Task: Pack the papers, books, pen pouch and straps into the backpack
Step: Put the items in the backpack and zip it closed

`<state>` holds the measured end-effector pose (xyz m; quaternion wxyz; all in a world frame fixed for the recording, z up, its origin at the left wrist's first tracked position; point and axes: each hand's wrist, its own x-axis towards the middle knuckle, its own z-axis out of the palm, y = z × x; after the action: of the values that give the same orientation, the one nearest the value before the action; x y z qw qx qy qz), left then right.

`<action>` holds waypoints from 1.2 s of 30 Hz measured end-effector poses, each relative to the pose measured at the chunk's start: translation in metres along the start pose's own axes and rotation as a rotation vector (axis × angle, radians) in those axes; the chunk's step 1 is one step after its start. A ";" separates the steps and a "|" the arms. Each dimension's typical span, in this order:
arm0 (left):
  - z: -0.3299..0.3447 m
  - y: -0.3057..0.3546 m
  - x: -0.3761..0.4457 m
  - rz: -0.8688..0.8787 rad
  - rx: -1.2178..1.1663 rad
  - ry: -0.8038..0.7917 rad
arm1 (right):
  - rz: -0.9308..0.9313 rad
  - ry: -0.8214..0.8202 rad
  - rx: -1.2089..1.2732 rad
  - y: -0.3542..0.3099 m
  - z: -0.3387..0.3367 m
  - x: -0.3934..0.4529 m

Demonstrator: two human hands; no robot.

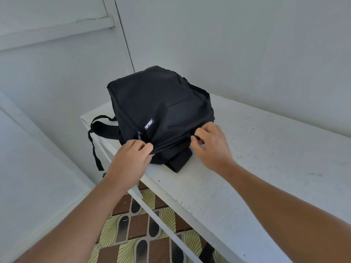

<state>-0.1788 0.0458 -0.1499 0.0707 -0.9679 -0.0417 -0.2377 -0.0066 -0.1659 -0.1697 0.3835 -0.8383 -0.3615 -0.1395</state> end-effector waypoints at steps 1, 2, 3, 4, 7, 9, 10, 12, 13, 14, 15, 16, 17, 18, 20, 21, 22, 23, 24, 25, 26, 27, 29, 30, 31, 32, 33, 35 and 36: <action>-0.009 0.009 0.004 -0.027 -0.019 0.037 | -0.018 0.033 0.001 0.002 -0.001 0.000; -0.018 0.021 0.010 -0.030 -0.033 0.089 | -0.050 0.074 -0.007 0.004 -0.002 -0.001; -0.028 0.034 0.017 -0.009 -0.042 0.139 | -0.092 0.101 -0.012 0.006 -0.004 0.000; -0.035 0.047 0.026 0.025 -0.044 0.163 | -0.129 0.094 0.004 0.008 -0.007 0.003; -0.031 0.072 0.059 0.041 0.010 0.086 | -0.089 -0.043 0.099 0.003 -0.013 0.007; -0.016 0.078 0.074 0.013 0.053 -0.006 | -0.039 -0.076 0.059 -0.002 -0.011 0.004; -0.008 0.078 0.075 0.009 0.056 -0.037 | -0.025 -0.077 0.032 -0.004 -0.011 0.001; 0.003 0.076 0.065 0.017 0.024 -0.065 | -0.021 -0.075 0.005 -0.006 -0.008 -0.008; 0.005 0.073 0.055 0.032 0.016 -0.063 | -0.040 -0.073 0.012 -0.010 -0.006 -0.012; 0.007 0.069 0.046 0.051 0.018 -0.050 | -0.079 -0.074 0.027 -0.015 -0.005 -0.015; 0.007 0.063 0.036 0.062 0.018 -0.035 | -0.131 -0.086 0.042 -0.022 -0.002 -0.018; 0.006 0.056 0.027 0.068 0.020 -0.025 | -0.186 -0.104 0.046 -0.028 0.000 -0.020; 0.004 0.047 0.018 0.071 0.031 -0.020 | -0.230 -0.114 0.038 -0.032 0.002 -0.022; 0.001 0.040 0.010 0.074 0.052 -0.018 | -0.254 -0.105 0.031 -0.032 0.003 -0.024; -0.007 0.030 0.000 0.071 0.085 -0.024 | -0.229 -0.068 0.048 -0.021 -0.001 -0.021; -0.010 0.029 -0.001 0.064 0.088 -0.029 | -0.196 -0.056 0.055 -0.014 -0.004 -0.019; -0.013 0.030 0.000 0.055 0.094 -0.030 | -0.165 -0.051 0.058 -0.007 -0.009 -0.017; -0.016 0.033 0.003 0.042 0.104 -0.038 | -0.134 -0.052 0.068 0.000 -0.013 -0.015; -0.018 0.038 0.007 0.030 0.109 -0.048 | -0.095 -0.051 0.093 0.005 -0.017 -0.014; -0.022 0.042 0.011 0.016 0.107 -0.042 | -0.059 -0.045 0.126 0.007 -0.019 -0.014; -0.025 0.047 0.017 0.006 0.091 -0.020 | -0.042 -0.041 0.153 0.009 -0.019 -0.014; -0.029 0.053 0.023 -0.002 0.063 0.002 | -0.041 -0.046 0.170 0.009 -0.018 -0.016; -0.035 0.069 0.040 0.001 0.000 0.039 | -0.085 -0.077 0.189 0.008 -0.012 -0.022; -0.034 0.077 0.049 0.017 -0.003 0.036 | -0.100 -0.091 0.196 0.008 -0.009 -0.026; -0.032 0.084 0.057 0.034 0.026 0.020 | -0.103 -0.094 0.200 0.008 -0.007 -0.029; -0.027 0.089 0.062 0.044 0.064 -0.005 | -0.101 -0.081 0.198 0.009 -0.007 -0.031; -0.023 0.093 0.065 0.038 0.081 -0.029 | -0.100 -0.062 0.186 0.010 -0.008 -0.032; -0.015 0.095 0.065 0.033 0.086 -0.050 | -0.114 -0.021 0.129 0.016 -0.014 -0.030; -0.015 0.094 0.064 0.036 0.092 -0.053 | -0.121 -0.007 0.097 0.018 -0.018 -0.028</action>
<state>-0.1183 -0.0465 -0.1185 0.1185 -0.9701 -0.0369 -0.2085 -0.0125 -0.2012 -0.1817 0.4132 -0.7959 -0.4191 -0.1420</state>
